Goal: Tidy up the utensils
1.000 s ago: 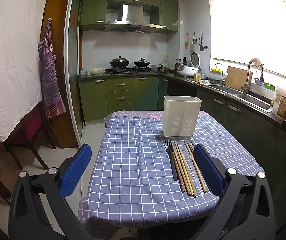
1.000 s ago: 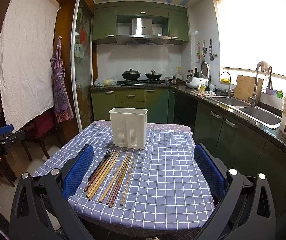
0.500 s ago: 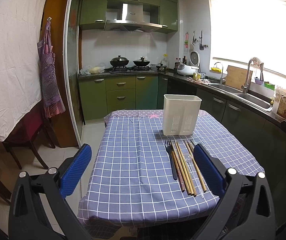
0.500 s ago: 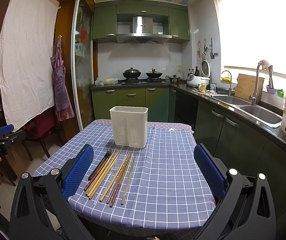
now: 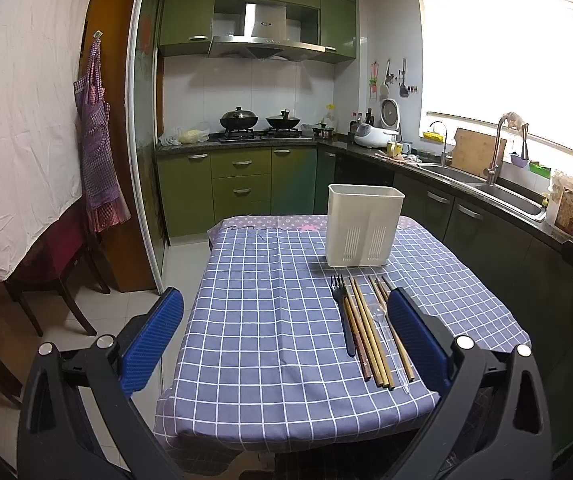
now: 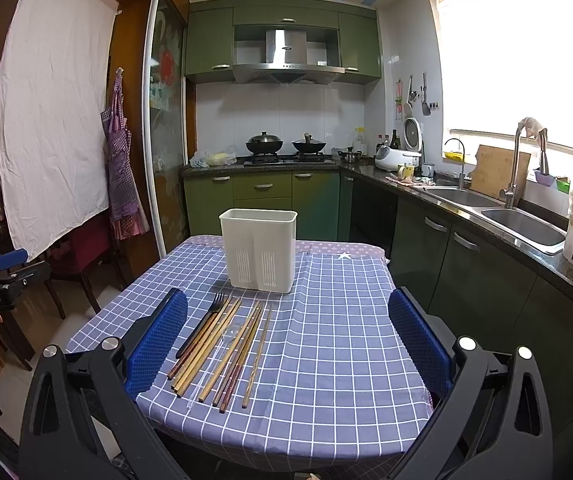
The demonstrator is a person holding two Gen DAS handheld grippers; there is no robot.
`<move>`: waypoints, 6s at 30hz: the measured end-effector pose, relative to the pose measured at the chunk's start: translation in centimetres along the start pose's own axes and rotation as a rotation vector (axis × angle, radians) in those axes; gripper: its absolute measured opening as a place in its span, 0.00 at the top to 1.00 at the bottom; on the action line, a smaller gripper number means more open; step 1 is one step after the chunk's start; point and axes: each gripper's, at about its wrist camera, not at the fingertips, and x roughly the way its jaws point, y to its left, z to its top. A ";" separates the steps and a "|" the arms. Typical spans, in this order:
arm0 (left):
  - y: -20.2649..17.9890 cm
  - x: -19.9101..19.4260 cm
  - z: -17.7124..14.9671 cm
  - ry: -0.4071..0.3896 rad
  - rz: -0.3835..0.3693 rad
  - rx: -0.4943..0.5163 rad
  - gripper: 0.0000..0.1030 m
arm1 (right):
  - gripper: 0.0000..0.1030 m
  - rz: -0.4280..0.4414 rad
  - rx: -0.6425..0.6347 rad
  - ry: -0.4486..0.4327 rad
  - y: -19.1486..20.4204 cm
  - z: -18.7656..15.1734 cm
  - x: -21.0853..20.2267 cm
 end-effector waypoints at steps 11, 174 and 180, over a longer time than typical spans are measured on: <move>0.0 -0.1 -0.1 0.002 -0.001 0.000 0.06 | 0.04 0.002 0.003 0.001 0.0 0.0 0.1; -4.7 22.5 18.5 0.084 -0.248 -0.126 0.92 | 0.91 0.285 0.256 0.269 -1.2 16.9 29.6; -7.6 28.0 21.1 -0.056 -0.251 -0.137 0.92 | 0.91 0.233 0.278 0.173 -3.8 20.0 32.6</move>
